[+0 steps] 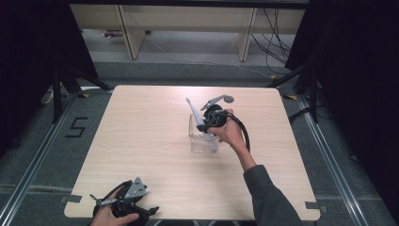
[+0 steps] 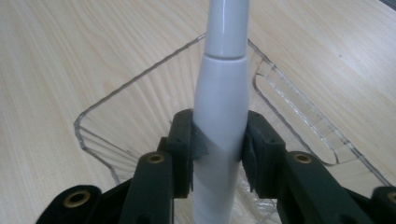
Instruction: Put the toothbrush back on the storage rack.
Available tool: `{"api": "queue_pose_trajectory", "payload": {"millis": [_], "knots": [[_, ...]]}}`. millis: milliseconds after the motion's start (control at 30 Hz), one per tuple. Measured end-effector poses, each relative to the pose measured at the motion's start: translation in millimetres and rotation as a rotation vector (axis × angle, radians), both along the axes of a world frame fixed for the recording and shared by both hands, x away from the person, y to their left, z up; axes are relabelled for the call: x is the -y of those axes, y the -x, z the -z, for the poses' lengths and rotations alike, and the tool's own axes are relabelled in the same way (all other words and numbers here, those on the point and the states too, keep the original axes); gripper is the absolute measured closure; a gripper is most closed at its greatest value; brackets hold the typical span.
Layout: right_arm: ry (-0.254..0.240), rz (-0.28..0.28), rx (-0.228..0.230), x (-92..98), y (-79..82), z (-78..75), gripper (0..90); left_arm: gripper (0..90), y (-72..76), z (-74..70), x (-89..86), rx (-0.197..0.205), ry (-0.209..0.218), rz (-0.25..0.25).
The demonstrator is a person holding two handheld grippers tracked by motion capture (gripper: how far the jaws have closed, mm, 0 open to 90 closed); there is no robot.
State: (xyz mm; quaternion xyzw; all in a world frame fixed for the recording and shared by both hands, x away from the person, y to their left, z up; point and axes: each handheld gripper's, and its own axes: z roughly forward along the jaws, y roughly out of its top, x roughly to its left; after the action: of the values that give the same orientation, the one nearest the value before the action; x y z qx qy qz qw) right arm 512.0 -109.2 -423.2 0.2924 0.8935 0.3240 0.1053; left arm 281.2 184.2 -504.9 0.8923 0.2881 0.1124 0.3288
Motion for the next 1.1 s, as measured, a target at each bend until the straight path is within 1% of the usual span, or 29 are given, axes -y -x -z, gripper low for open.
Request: {"api": "queue_pose_trajectory", "payload": {"millis": [67,100,133,167,200,233,267,300,367,400,433,467,500,567,600,667,700,733,767,833,867,900,933,967,1000,1067,1100], "knots": [[0.000,0.010,-0.030,-1.2,-0.3,0.2,66.6,15.2,0.0,-0.1,0.0,0.000,0.000,0.000],[0.003,0.010,-0.026,-1.7,-0.7,0.3,66.6,15.2,0.0,0.0,-0.1,0.000,0.000,0.000],[0.000,-0.004,-0.015,-1.9,-2.1,0.8,66.6,15.2,0.0,0.1,0.0,-0.001,0.002,-0.001],[-0.003,0.001,-0.023,-2.4,-2.2,0.8,66.6,15.2,0.0,0.1,0.0,-0.001,0.001,-0.001],[0.000,0.010,-0.026,-3.0,-2.4,0.9,66.6,15.2,0.1,0.1,0.0,-0.001,0.001,0.000],[0.004,0.047,-0.060,-4.4,-0.5,0.3,66.5,15.2,0.1,-0.1,0.0,-0.001,0.000,0.001],[0.007,0.029,-0.048,-4.2,-2.3,0.7,66.5,15.2,0.0,-0.1,0.0,0.000,0.001,0.001],[0.006,-0.002,-0.024,-4.2,-4.8,1.5,66.5,15.2,0.0,-0.1,-0.1,0.000,0.002,0.000],[0.011,0.015,-0.042,-5.9,-3.7,1.2,66.4,15.3,0.0,0.0,-0.1,-0.001,0.004,-0.002],[0.007,0.009,-0.038,-6.5,-4.4,1.8,66.4,15.2,0.0,0.1,-0.1,-0.001,0.003,-0.001],[0.006,0.027,-0.051,-7.1,-3.8,1.9,66.4,15.2,0.0,0.1,-0.1,-0.002,0.003,-0.001],[0.005,0.020,-0.053,-7.1,-5.1,2.5,66.3,15.2,0.0,0.0,0.0,-0.001,0.001,0.001],[0.002,0.002,-0.035,-6.3,-7.4,3.1,66.4,15.2,0.1,-0.1,0.0,-0.001,0.001,0.002],[0.001,0.017,-0.049,-6.5,-7.8,3.5,66.3,15.2,0.1,-0.1,-0.1,-0.001,0.001,0.002],[0.004,0.004,-0.030,-5.9,-9.2,3.7,66.4,15.2,0.0,0.0,-0.1,-0.001,0.002,0.001],[0.000,0.020,-0.053,-6.5,-8.3,3.7,66.2,15.2,0.1,0.0,0.0,-0.001,0.002,0.001],[0.002,0.025,-0.052,-6.5,-8.5,3.6,66.1,15.2,0.1,-0.1,0.0,-0.001,0.001,0.002],[-0.014,0.038,-0.059,-7.3,-8.1,4.7,66.0,15.2,0.2,-0.1,0.1,-0.001,0.002,0.002],[-0.007,0.025,-0.046,-7.0,-9.1,4.6,65.9,15.2,0.1,-0.1,0.1,-0.001,0.001,0.002],[-0.009,0.019,-0.049,-6.2,-8.9,3.7,64.7,15.2,0.0,0.0,0.0,-0.001,0.001,0.002],[-0.011,0.031,-0.061,-6.1,-7.7,2.9,64.2,15.2,0.0,0.1,0.0,-0.001,0.001,0.002],[-0.013,0.033,-0.059,-5.9,-7.4,2.5,63.9,15.2,0.1,0.1,0.0,-0.002,0.001,0.002],[-0.009,0.065,-0.087,-5.8,-5.3,0.9,63.7,15.2,0.1,0.1,0.0,-0.002,0.001,0.001],[-0.012,0.075,-0.072,-5.4,-5.5,1.0,63.1,15.2,0.1,-0.1,0.0,-0.001,0.001,0.003],[-0.020,0.067,-0.088,-4.1,-4.2,-1.4,61.5,15.2,0.0,-0.4,-0.3,-0.001,-0.004,0.006],[-0.044,0.089,-0.086,-2.8,-2.4,-3.4,58.0,15.1,0.1,0.0,-0.1,-0.001,0.003,0.000],[-0.038,0.072,-0.095,-0.7,-2.1,-6.8,57.7,15.2,0.0,0.1,-0.1,-0.002,0.003,0.000]]}}
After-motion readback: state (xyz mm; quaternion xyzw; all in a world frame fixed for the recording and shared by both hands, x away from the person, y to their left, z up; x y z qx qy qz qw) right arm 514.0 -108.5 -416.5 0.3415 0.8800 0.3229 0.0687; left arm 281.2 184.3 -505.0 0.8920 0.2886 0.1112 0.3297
